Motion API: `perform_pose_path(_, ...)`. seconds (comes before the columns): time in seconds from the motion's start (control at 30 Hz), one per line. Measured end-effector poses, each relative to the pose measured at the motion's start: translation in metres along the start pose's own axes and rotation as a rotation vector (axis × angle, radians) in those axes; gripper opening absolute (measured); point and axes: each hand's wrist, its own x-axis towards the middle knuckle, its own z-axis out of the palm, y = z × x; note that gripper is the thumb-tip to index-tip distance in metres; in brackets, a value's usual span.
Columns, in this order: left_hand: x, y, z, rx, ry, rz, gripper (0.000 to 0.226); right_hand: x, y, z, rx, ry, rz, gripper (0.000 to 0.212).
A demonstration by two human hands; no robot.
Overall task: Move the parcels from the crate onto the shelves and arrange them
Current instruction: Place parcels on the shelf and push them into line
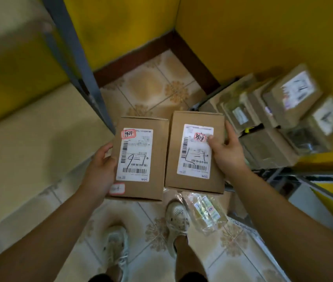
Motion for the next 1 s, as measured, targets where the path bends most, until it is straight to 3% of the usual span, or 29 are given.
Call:
perform_pose_path(0.07, -0.039, 0.042, -0.028, 0.045, -0.034, 0.076, 0.032, -0.048, -0.038, -0.017, 0.1, 0.009, -0.008, 0.055)
perform_pose_path(0.23, -0.138, 0.128, -0.079, 0.178, -0.096, 0.255, 0.035, -0.165, -0.115, -0.063, 0.235, 0.112, -0.057, 0.073)
perform_pose_path(0.47, -0.257, 0.186, -0.103, 0.144, -0.25, 0.38, 0.028, -0.296, -0.172, -0.139, 0.275, 0.262, -0.186, 0.076)
perform_pose_path(0.6, -0.324, 0.19, -0.096, 0.106, -0.282, 0.519, 0.032, -0.362, -0.173, -0.188, 0.295, 0.234, -0.258, 0.088)
perform_pose_path(0.73, -0.386, 0.178, -0.081, 0.127, -0.274, 0.621, 0.036, -0.421, -0.16, -0.233, 0.312, 0.304, -0.306, 0.082)
perform_pose_path(1.0, -0.496, 0.174, -0.039, 0.223, -0.626, 0.786, 0.072, -0.547, -0.124, -0.306, 0.375, 0.608, -0.299, 0.065)
